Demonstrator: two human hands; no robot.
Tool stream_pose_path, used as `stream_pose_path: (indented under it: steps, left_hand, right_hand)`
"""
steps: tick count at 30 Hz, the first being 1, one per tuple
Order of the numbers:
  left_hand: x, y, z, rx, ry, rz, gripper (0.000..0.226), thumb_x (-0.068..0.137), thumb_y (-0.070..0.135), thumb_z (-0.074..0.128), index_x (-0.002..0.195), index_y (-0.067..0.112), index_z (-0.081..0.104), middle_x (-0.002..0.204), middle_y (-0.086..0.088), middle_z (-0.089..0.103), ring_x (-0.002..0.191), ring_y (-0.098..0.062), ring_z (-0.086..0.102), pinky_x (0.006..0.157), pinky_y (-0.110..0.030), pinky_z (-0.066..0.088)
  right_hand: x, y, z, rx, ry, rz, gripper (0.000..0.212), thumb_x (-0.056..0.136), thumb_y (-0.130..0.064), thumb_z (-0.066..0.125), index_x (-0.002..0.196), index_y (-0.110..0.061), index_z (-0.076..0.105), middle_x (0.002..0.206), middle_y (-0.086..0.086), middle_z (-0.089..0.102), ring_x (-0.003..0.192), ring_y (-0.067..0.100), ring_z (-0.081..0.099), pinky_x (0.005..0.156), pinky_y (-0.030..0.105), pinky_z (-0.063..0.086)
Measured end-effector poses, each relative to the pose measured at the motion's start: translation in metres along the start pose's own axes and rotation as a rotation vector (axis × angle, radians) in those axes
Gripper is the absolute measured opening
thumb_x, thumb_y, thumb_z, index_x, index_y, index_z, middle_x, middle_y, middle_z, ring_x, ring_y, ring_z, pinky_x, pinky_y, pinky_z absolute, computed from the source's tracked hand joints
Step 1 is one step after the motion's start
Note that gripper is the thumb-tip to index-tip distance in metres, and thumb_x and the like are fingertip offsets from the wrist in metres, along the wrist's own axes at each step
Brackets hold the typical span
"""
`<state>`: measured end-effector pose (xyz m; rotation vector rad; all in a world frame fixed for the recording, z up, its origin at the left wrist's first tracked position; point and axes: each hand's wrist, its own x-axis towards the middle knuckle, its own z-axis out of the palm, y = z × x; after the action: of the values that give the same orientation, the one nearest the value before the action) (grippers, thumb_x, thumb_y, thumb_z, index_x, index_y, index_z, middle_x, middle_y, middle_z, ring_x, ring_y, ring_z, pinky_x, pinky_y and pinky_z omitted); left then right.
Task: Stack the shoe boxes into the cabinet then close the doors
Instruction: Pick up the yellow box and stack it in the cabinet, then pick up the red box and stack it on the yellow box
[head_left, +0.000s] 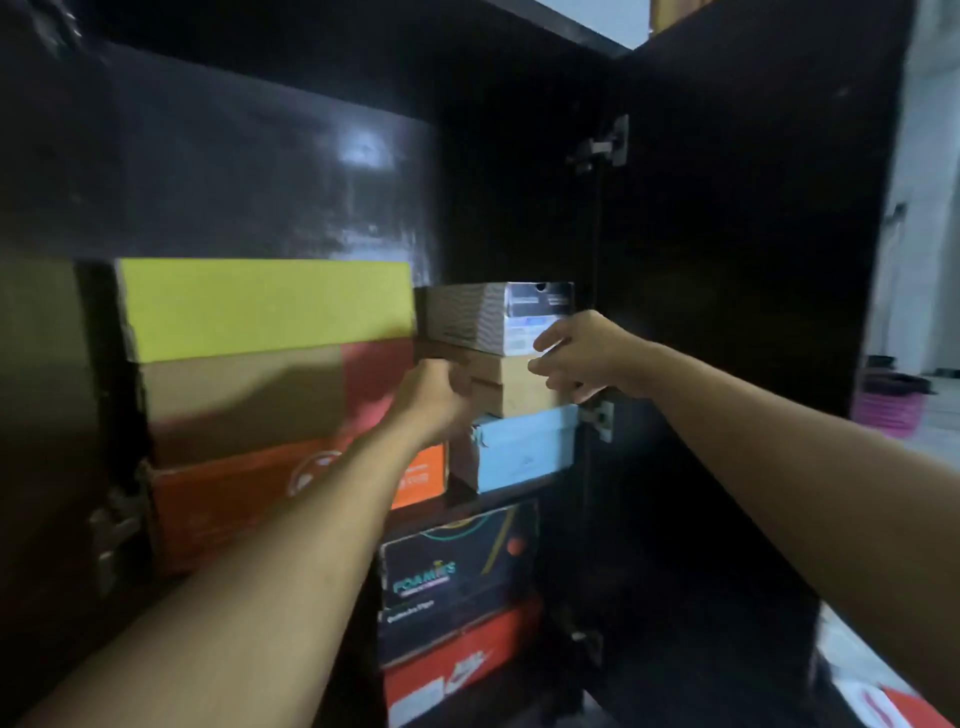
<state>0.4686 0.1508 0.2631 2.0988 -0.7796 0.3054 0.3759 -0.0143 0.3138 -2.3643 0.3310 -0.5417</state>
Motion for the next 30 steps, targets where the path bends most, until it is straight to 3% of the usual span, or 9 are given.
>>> stream_pose_path:
  steps: [2,4,7,12,15,18,25,27,30]
  left_hand:
    - [-0.011,0.012,0.032,0.002,-0.219,-0.006,0.030,0.075,0.019,0.079,0.101,0.009,0.069,0.104,-0.005,0.068,0.091,-0.019,0.063,0.068,-0.022,0.046]
    - [-0.029,0.030,0.066,0.005,-0.406,0.026,0.032,0.075,0.024,0.081,0.098,0.009,0.065,0.105,-0.004,0.065,0.091,-0.019,0.060,0.076,-0.027,0.047]
    - [-0.067,0.065,0.116,0.124,-0.635,0.079,0.044,0.082,0.031,0.074,0.117,0.006,0.065,0.115,-0.008,0.064,0.103,-0.025,0.062,0.089,-0.037,0.051]
    - [-0.124,0.105,0.214,0.159,-0.952,0.179,0.050,0.074,0.038,0.079,0.115,0.012,0.068,0.083,-0.002,0.065,0.087,-0.019,0.062,0.077,-0.036,0.054]
    - [-0.155,0.128,0.274,0.199,-1.044,0.223,0.042,0.073,0.039,0.077,0.109,0.017,0.070,0.094,-0.001,0.068,0.089,-0.021,0.065,0.077,-0.035,0.057]
    - [-0.182,0.144,0.336,0.191,-1.095,0.273,0.038,0.070,0.043,0.079,0.096,0.018,0.070,0.097,-0.003,0.070,0.083,-0.021,0.066,0.071,-0.033,0.054]
    - [-0.252,0.163,0.466,0.061,-1.275,0.260,0.028,0.076,0.031,0.076,0.097,0.015,0.067,0.101,-0.005,0.070,0.087,-0.021,0.066,0.081,-0.034,0.054]
    - [-0.269,0.158,0.501,0.046,-1.307,0.245,0.027,0.078,0.025,0.076,0.101,0.014,0.066,0.100,-0.006,0.068,0.085,-0.021,0.062,0.081,-0.032,0.052]
    - [-0.288,0.149,0.546,0.030,-1.329,0.214,0.014,0.080,0.020,0.073,0.089,0.016,0.064,0.090,-0.003,0.063,0.083,-0.023,0.059,0.073,-0.028,0.046]
  right_hand:
    - [-0.034,0.021,-0.025,-0.098,-0.060,0.078,0.033,0.088,-0.015,0.068,0.117,0.001,0.064,0.109,0.025,0.068,0.082,0.026,0.070,0.064,0.035,0.060]
    - [-0.070,0.049,-0.048,-0.174,-0.129,0.181,0.036,0.087,-0.021,0.070,0.118,-0.003,0.065,0.114,0.020,0.068,0.096,0.029,0.071,0.076,0.044,0.061]
    - [-0.124,0.093,-0.080,-0.244,-0.215,0.374,0.040,0.086,-0.030,0.072,0.120,-0.010,0.064,0.117,0.009,0.068,0.098,0.027,0.070,0.082,0.049,0.059]
    - [-0.211,0.178,-0.125,-0.266,-0.294,0.650,0.023,0.088,-0.029,0.070,0.108,-0.020,0.063,0.120,0.005,0.061,0.110,0.033,0.064,0.091,0.051,0.055]
    - [-0.249,0.244,-0.142,-0.273,-0.238,0.761,0.043,0.087,-0.030,0.073,0.121,-0.007,0.062,0.126,0.012,0.061,0.107,0.033,0.065,0.087,0.053,0.056]
    - [-0.282,0.310,-0.148,-0.213,-0.167,0.866,0.042,0.087,-0.029,0.073,0.120,-0.004,0.062,0.121,0.013,0.062,0.103,0.033,0.067,0.085,0.054,0.057]
    - [-0.350,0.445,-0.131,-0.219,-0.147,1.080,0.043,0.093,-0.025,0.065,0.124,0.003,0.056,0.112,0.011,0.060,0.093,0.026,0.066,0.085,0.055,0.056]
    - [-0.364,0.479,-0.121,-0.256,-0.170,1.144,0.048,0.094,-0.027,0.062,0.131,0.003,0.050,0.116,0.014,0.059,0.094,0.026,0.062,0.086,0.051,0.056]
    - [-0.381,0.523,-0.102,-0.379,-0.137,1.138,0.050,0.092,-0.033,0.064,0.131,-0.003,0.056,0.116,0.014,0.061,0.100,0.029,0.061,0.064,0.029,0.053]
